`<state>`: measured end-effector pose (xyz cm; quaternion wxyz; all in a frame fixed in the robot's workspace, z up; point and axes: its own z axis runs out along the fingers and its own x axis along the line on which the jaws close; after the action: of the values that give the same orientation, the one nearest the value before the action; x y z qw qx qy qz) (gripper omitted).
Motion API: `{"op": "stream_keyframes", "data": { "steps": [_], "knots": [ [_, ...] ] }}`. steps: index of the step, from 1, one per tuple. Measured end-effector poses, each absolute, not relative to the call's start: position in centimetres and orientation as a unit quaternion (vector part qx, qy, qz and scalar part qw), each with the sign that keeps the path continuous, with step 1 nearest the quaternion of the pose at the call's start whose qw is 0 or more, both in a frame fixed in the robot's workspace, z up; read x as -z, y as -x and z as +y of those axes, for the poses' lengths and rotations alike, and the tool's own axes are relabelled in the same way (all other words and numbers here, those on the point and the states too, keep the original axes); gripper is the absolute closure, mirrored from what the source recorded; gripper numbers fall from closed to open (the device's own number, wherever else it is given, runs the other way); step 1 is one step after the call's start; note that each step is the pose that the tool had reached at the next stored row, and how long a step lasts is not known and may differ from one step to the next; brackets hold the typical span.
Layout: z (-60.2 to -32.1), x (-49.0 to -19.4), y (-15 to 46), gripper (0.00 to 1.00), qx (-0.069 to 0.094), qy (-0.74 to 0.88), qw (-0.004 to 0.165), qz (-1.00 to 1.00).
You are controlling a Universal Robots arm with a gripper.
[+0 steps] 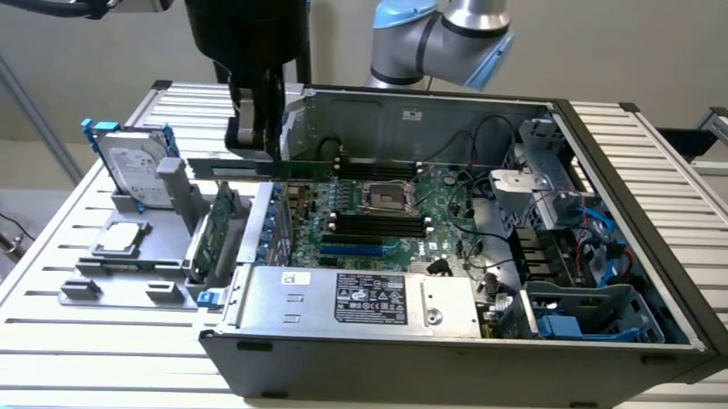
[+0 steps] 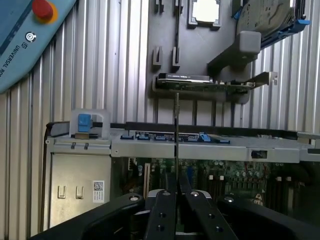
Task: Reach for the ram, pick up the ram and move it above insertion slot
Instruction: 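Pick up the ram and move it above insertion slot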
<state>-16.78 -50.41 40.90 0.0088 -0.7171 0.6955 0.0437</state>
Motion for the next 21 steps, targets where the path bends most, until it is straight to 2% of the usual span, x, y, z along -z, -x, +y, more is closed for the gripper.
{"op": "stream_keyframes", "data": {
  "steps": [8, 21],
  "knots": [
    [-49.2, -40.8, 13.7, 0.87, -0.044, 0.717, 0.009, 0.696],
    [-45.2, -40.5, 10.5, 0.87, -0.044, 0.717, 0.009, 0.696]
  ]
}}
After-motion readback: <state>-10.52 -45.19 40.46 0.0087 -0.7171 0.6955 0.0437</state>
